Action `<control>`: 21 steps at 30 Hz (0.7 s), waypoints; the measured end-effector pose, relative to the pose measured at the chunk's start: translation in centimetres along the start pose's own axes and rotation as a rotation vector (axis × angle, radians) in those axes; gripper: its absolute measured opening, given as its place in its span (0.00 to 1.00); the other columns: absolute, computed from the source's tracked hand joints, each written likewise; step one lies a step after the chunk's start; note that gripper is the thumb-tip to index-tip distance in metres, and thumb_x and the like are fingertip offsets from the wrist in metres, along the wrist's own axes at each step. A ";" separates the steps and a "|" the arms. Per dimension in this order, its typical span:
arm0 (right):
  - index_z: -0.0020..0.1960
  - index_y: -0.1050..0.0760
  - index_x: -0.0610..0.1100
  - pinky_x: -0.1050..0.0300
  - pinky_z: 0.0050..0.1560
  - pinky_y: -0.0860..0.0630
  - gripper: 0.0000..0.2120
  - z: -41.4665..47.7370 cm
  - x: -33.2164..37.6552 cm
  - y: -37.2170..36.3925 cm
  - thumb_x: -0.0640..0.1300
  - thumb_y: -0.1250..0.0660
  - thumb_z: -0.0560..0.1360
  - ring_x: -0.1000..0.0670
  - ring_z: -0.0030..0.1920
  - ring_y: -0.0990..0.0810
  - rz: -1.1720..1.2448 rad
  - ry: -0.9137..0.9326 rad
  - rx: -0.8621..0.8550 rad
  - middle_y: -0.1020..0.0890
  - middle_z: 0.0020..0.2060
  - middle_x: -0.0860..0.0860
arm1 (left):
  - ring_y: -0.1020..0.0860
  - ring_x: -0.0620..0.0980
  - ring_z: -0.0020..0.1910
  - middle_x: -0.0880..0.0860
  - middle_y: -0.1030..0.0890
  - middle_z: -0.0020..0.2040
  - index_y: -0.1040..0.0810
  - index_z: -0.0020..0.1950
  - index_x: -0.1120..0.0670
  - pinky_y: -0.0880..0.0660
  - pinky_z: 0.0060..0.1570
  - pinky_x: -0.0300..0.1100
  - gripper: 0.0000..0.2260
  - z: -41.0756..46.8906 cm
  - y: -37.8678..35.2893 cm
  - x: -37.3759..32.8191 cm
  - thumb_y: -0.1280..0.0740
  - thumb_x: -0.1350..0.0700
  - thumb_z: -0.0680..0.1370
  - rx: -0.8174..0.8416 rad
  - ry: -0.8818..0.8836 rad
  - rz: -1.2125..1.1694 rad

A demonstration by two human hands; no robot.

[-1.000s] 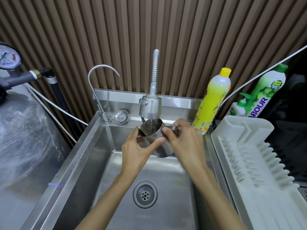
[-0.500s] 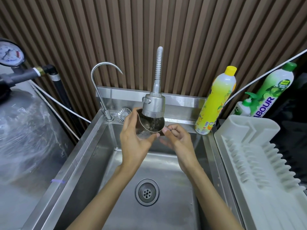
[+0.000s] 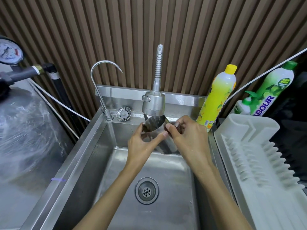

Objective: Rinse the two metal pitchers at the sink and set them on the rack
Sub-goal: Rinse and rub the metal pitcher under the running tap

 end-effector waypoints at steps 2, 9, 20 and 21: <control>0.38 0.29 0.45 0.54 0.41 0.27 0.10 0.2 -0.2 -0.2 0.48 0.31 0.73 0.45 0.42 0.20 0.112 -0.026 -0.013 0.19 0.35 0.48 | 0.19 0.40 0.48 0.50 0.16 0.48 0.23 0.56 0.52 0.26 0.47 0.29 0.24 0.4 -0.3 -0.2 0.21 0.51 0.63 -0.003 -0.042 -0.047; 0.38 0.31 0.42 0.60 0.61 0.27 0.08 0.7 -3.4 -4.3 0.37 0.34 0.75 0.53 0.58 0.21 1.018 -0.244 0.259 0.18 0.54 0.47 | 0.28 0.45 0.63 0.51 0.27 0.65 0.34 0.70 0.56 0.32 0.62 0.35 0.40 1.6 0.3 -1.0 0.24 0.51 0.61 -0.192 -0.283 0.133; 0.36 0.26 0.42 0.44 0.40 0.17 0.10 -0.2 -3.5 -4.0 0.45 0.29 0.72 0.44 0.38 0.15 0.742 -0.347 0.235 0.15 0.36 0.42 | 0.25 0.49 0.46 0.51 0.28 0.44 0.23 0.59 0.55 0.29 0.49 0.36 0.43 -0.5 1.1 0.4 0.35 0.26 0.55 -0.315 -0.117 0.365; 0.35 0.26 0.42 0.43 0.38 0.18 0.11 -0.1 -3.4 -3.6 0.46 0.28 0.71 0.43 0.37 0.15 0.659 -0.338 0.211 0.16 0.36 0.40 | 0.24 0.49 0.44 0.51 0.27 0.42 0.22 0.54 0.54 0.29 0.47 0.36 0.40 -0.5 1.0 0.5 0.35 0.26 0.55 -0.287 -0.088 0.353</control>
Point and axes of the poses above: each hand's wrist, its own z-axis towards the middle knuckle, its own y-axis out of the back of the hand, x = y × z, the point moved 1 cm from there along z, towards the middle knuckle
